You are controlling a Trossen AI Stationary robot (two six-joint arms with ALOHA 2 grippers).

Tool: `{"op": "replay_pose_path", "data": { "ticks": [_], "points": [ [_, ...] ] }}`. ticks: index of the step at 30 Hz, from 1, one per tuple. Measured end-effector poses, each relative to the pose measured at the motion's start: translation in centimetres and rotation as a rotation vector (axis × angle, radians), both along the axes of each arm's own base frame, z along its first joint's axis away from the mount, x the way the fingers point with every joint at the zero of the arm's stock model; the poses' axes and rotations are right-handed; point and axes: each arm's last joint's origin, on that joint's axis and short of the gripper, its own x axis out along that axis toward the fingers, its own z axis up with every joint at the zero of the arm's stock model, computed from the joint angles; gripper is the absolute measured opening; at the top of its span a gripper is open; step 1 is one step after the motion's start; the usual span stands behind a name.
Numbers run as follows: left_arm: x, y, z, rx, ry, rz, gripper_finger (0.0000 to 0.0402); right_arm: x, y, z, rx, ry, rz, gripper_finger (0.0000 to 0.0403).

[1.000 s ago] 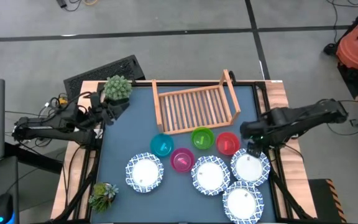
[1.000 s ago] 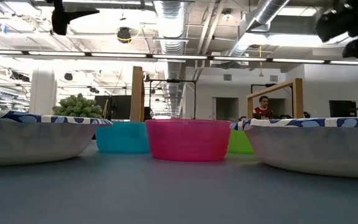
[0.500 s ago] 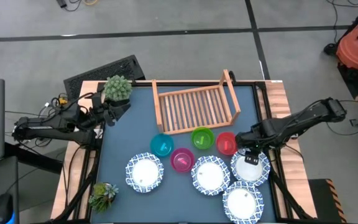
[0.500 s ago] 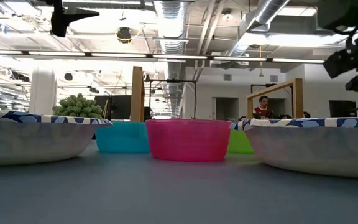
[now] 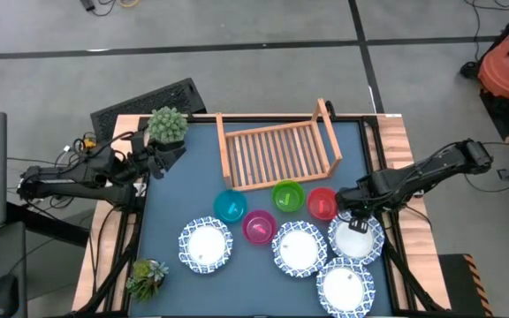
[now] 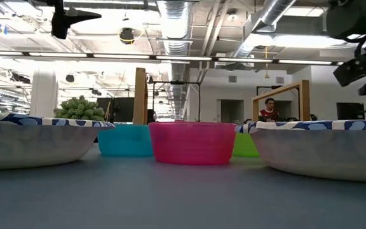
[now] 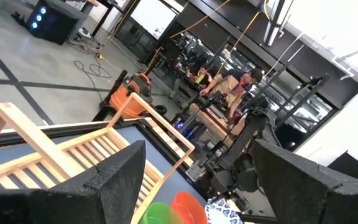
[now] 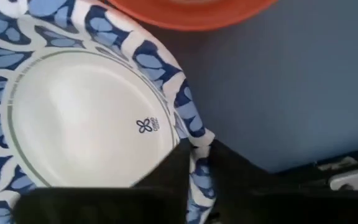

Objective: Place and stack bowls onto a shelf
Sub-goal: Put the white bowl on the shelf

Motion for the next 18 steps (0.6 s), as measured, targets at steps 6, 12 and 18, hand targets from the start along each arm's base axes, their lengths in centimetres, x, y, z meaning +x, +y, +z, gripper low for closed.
{"op": "replay_pose_path", "data": {
  "ticks": [6,12,18],
  "points": [
    [0.0,0.0,0.0,0.0,0.002,0.002,0.0281,-0.2,0.0,0.0,-0.003,0.023,-0.054,0.0019],
    [0.0,0.0,0.0,-0.006,0.001,0.001,0.0281,0.0,0.0,0.7,-0.008,0.016,-0.084,0.0025],
    [0.0,0.0,0.0,-0.01,-0.001,0.0,0.0281,0.2,-0.2,2.6,-0.028,0.02,-0.1,0.002]
  ]
}}
